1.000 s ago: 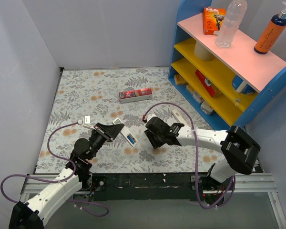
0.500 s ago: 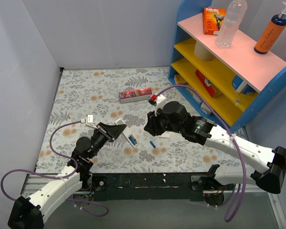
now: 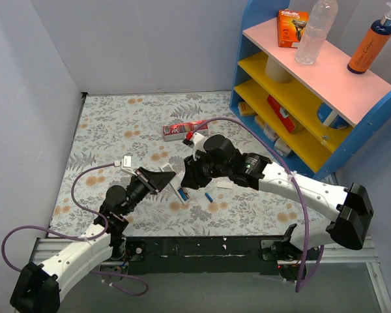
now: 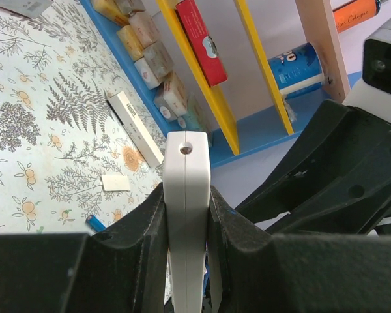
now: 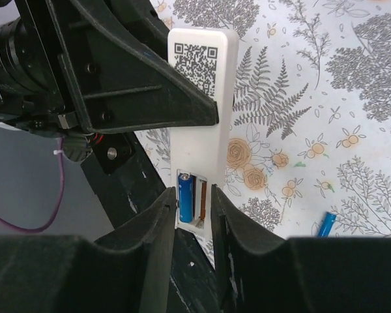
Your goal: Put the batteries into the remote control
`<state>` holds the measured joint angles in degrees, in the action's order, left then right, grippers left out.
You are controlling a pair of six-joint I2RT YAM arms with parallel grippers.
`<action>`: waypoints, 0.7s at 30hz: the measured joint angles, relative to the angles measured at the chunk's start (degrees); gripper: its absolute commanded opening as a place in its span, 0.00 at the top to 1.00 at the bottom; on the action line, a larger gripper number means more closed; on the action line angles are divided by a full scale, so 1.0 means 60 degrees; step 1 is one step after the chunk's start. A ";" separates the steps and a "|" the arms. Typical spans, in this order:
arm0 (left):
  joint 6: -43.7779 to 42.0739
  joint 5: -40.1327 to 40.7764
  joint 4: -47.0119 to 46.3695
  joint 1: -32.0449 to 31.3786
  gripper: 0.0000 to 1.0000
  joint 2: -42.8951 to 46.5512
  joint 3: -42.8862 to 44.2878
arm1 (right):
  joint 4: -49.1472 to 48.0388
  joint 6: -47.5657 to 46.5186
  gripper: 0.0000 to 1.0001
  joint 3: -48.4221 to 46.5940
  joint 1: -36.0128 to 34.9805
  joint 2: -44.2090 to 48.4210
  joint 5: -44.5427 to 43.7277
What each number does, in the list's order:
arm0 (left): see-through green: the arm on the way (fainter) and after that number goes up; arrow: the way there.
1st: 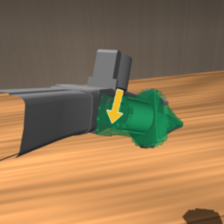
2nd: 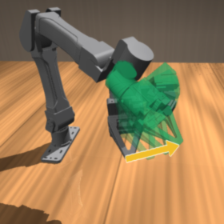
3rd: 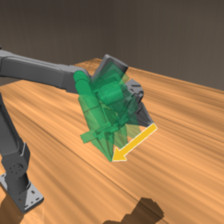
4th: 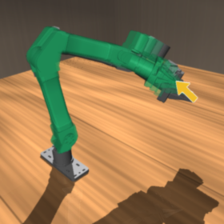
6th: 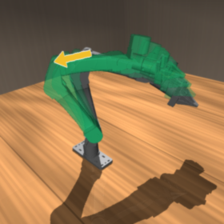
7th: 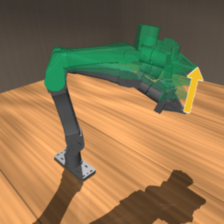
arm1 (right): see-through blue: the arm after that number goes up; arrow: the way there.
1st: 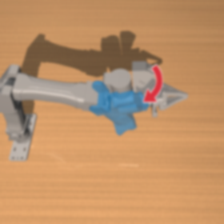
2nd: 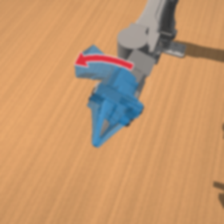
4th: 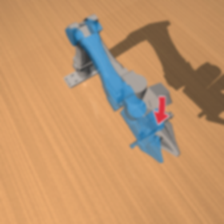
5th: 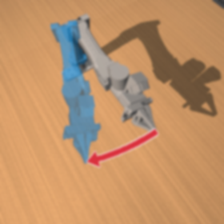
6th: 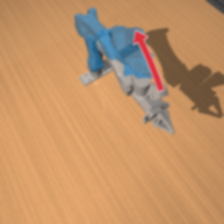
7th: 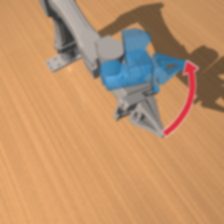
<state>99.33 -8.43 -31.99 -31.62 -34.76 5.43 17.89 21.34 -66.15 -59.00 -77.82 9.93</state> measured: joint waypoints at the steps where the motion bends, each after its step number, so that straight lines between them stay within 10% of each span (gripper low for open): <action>1: -0.0011 -0.0015 -0.0015 0.0000 1.00 -0.0025 0.0000 | -0.0004 0.0026 0.66 -0.0011 0.0000 -0.0080 0.0113; 21: -0.0168 -0.0178 0.0098 0.0000 1.00 -0.0171 0.0124 | -0.0335 0.0270 0.69 -0.0029 -0.0051 -0.0933 0.1260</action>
<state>98.32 -9.50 -31.40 -31.62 -35.79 6.17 15.88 22.96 -66.32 -59.31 -83.42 17.50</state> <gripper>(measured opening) 0.218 0.314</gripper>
